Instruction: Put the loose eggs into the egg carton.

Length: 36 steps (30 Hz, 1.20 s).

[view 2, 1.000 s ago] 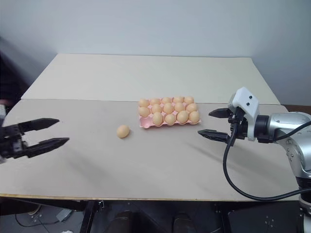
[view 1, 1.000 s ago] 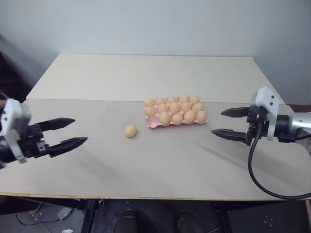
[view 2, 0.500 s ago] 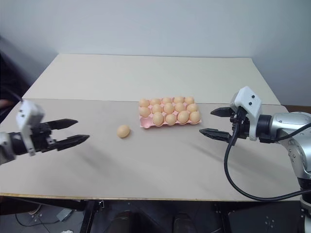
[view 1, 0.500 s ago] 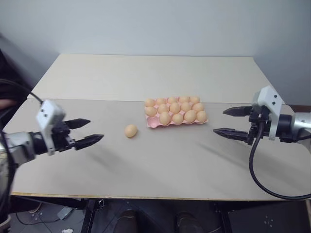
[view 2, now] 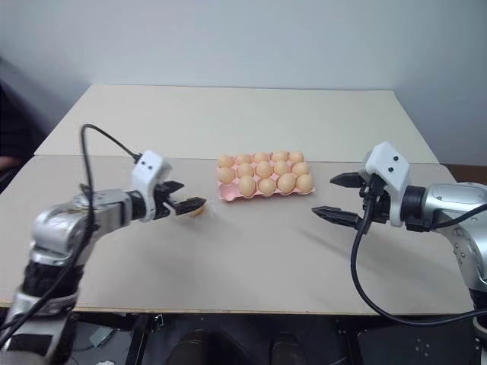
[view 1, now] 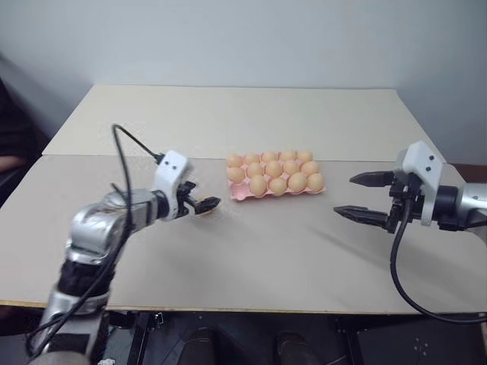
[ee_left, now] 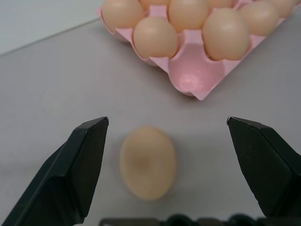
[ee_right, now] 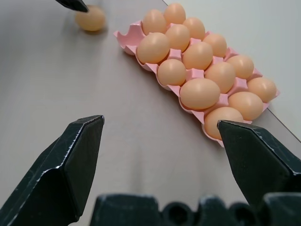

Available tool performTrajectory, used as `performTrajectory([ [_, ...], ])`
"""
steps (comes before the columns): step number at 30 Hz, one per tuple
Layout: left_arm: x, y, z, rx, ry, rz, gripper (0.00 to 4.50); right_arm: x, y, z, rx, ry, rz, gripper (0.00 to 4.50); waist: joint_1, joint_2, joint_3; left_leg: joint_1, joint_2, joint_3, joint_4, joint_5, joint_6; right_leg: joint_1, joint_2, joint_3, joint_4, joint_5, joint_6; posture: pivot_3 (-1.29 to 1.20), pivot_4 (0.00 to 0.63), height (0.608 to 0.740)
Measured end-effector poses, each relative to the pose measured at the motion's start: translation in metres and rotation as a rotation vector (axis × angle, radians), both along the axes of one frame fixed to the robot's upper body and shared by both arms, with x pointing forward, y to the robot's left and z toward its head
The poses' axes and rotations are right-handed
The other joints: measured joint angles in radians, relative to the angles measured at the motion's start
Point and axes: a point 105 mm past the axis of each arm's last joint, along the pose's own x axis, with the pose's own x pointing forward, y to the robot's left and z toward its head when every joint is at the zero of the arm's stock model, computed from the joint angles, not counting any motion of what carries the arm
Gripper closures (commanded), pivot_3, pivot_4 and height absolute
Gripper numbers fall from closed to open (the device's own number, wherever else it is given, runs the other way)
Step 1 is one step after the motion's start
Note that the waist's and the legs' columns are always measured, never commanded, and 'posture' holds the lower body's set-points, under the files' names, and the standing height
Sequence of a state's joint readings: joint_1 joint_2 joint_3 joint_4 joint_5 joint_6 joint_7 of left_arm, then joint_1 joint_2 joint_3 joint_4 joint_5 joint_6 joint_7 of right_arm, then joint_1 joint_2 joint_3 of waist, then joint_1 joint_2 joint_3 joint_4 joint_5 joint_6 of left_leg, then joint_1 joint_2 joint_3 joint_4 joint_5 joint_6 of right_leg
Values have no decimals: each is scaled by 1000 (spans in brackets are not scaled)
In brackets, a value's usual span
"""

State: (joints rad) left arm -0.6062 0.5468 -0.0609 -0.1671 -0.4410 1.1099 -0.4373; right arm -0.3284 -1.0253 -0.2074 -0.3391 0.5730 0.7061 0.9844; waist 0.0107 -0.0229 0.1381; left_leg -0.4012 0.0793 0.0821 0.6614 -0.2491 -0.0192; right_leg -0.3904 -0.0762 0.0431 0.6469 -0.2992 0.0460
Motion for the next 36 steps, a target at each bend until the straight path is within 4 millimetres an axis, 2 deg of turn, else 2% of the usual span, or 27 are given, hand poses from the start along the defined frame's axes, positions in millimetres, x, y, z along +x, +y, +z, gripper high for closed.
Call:
performTrajectory([
  [5, 10, 4, -9, 34, 65, 82, 106, -3, 0, -4, -5, 11, -12, 0, 1, 0, 0, 0, 0, 0, 0, 0, 0, 0, 0, 0, 0, 0, 0, 0, 150, 740],
  [11, 14, -5, -29, 37, 133, 102, 106, -2, -2, -4, -4, 7, -31, 0, 2, 0, 0, 0, -1, -1, 1, 0, -1, 0, 0, -1, 0, 0, 0, 0, 150, 740],
  [15, 15, -7, -29, 39, 127, 98, 106, -2, -4, -1, 0, -2, -40, 0, 2, 0, 0, 0, -1, -1, 1, 1, -2, 1, -1, -1, 0, 0, 0, 0, 150, 740],
  [18, 16, -8, -31, 50, 104, 91, 673, -2, -5, 1, 1, -9, -45, 0, 3, 0, 0, 1, -1, -1, 1, 1, -2, 1, -1, -1, 0, 0, 0, 0, 150, 740],
  [24, 21, -8, -36, 67, 40, 117, 2494, -2, -5, 1, 1, -11, -45, 0, 12, 0, 0, 1, -1, -1, 1, 1, -2, 2, -1, -1, 0, 0, 0, 0, 150, 740],
  [25, 21, -8, -36, 65, 29, 117, 2685, -2, -5, 1, 1, -11, -45, 0, 14, 0, 0, 1, -1, -1, 1, 1, -2, 2, -1, -1, 0, 0, 0, 0, 150, 740],
  [32, 16, -9, -33, 48, -30, 94, 2768, -2, -5, 1, -1, -13, -43, 0, 14, 0, 0, 0, -1, -1, 1, 1, -2, 1, -1, -1, 0, 0, 0, 0, 150, 740],
  [36, 13, -11, -10, 2, -159, 75, 2775, -3, -4, 1, -2, -16, -41, 0, 13, 0, 0, 0, -1, -1, 1, 1, -2, 1, -1, -1, 0, 0, 0, 0, 150, 740],
])
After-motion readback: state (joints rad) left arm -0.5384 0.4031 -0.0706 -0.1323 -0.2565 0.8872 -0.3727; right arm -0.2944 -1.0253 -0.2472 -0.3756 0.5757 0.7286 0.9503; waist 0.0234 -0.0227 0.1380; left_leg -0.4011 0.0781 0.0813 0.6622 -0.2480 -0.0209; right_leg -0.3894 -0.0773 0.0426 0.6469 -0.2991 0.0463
